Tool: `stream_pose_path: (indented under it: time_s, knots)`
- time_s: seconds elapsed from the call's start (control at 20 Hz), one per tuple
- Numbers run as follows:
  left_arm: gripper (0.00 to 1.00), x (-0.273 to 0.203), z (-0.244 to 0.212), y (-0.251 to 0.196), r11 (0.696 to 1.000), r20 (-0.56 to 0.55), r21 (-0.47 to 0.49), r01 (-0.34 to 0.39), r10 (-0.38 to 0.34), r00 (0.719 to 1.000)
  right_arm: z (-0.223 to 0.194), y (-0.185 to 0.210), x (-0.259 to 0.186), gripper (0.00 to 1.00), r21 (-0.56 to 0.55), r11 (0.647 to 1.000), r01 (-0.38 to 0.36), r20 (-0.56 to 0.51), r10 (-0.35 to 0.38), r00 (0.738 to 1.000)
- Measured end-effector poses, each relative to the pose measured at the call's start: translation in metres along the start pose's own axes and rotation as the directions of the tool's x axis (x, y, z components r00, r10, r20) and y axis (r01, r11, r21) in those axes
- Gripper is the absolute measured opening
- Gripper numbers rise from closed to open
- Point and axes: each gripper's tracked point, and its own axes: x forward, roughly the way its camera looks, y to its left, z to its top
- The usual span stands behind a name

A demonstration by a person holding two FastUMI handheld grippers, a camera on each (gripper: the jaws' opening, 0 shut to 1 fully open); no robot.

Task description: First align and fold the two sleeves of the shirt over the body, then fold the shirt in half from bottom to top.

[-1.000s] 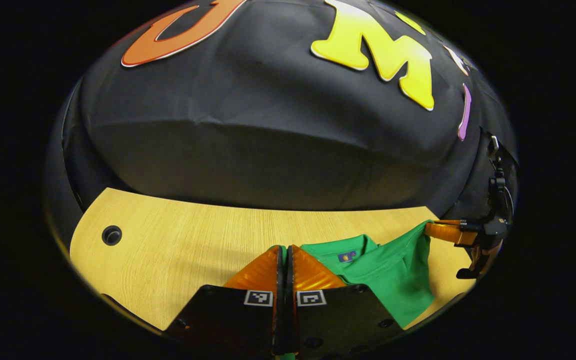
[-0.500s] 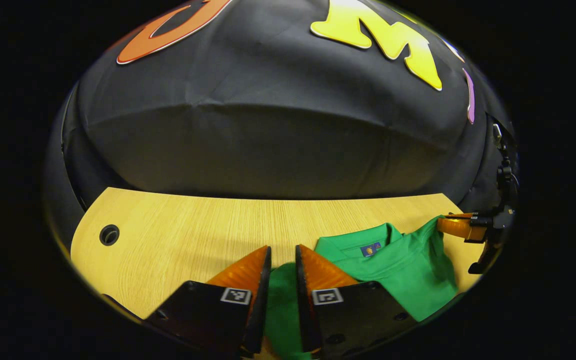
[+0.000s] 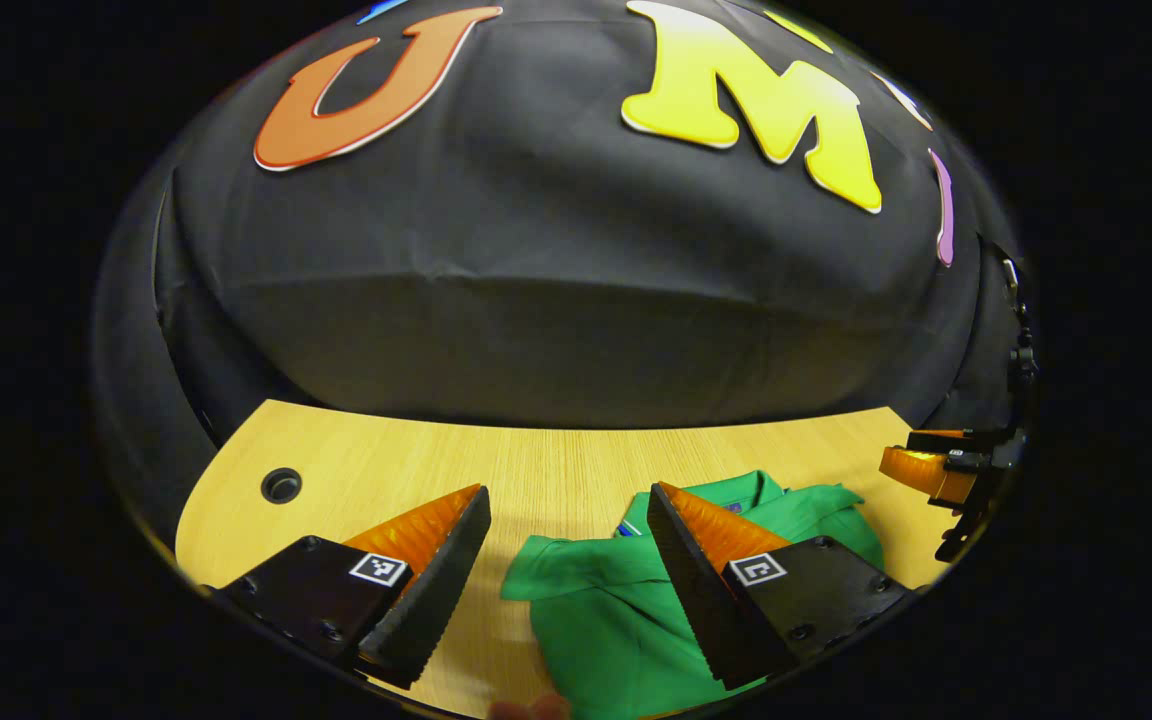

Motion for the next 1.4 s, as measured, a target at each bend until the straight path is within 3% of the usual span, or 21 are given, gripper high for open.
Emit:
stream_pose_path:
  time_s: [0.4,0.75,0.85,0.95,1.1,1.4]
  knots:
    - [1.00,-0.139,0.062,-0.011,0.999,0.140,-0.003,-0.052,0.051,0.989,0.065,0.015,-0.138,0.94,0.000,0.999,-0.039,0.155,0.039,0.987]
    - [0.98,-0.287,0.100,-0.025,0.994,0.332,-0.009,-0.113,0.109,0.937,0.089,0.037,-0.283,0.94,-0.105,0.994,0.005,0.346,0.032,0.938]
    - [0.99,-0.321,0.099,-0.033,0.992,0.378,0.018,-0.126,0.110,0.919,0.092,0.045,-0.318,0.94,-0.097,0.995,0.026,0.407,0.015,0.913]
    - [0.98,-0.350,0.101,-0.041,0.989,0.424,0.058,-0.137,0.100,0.900,0.084,0.054,-0.344,0.94,-0.118,0.993,0.032,0.426,0.021,0.905]
    - [0.98,-0.373,0.101,-0.053,0.989,0.447,0.083,-0.126,0.076,0.891,0.061,0.067,-0.372,0.94,-0.081,0.997,-0.002,0.396,0.034,0.917]
    - [0.98,-0.370,0.082,-0.062,0.995,0.407,0.044,-0.087,0.062,0.911,0.042,0.063,-0.391,0.93,-0.060,0.998,0.016,0.372,0.008,0.928]
